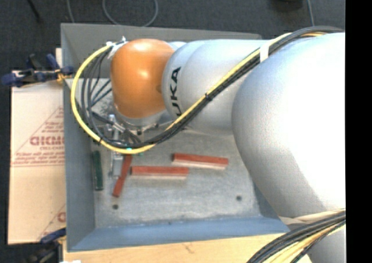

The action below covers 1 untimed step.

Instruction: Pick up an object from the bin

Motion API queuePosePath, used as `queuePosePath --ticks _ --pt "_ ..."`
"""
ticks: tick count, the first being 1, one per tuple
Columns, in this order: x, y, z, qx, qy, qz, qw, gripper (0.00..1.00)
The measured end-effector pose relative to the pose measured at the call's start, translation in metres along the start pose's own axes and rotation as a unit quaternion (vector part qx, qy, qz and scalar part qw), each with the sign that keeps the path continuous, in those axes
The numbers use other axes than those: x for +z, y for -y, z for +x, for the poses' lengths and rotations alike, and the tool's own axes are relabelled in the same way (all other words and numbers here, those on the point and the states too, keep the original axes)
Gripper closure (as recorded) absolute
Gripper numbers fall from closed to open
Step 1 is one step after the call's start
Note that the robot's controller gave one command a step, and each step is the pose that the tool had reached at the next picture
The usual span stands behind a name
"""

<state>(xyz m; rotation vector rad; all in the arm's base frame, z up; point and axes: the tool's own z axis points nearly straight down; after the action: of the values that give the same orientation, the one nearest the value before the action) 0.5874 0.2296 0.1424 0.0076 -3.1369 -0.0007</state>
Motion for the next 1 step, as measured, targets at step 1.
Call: queuePosePath --ticks 1 --pt "0.0739 0.0499 0.0272 -0.227 0.0014 0.001 0.9738 0.0"
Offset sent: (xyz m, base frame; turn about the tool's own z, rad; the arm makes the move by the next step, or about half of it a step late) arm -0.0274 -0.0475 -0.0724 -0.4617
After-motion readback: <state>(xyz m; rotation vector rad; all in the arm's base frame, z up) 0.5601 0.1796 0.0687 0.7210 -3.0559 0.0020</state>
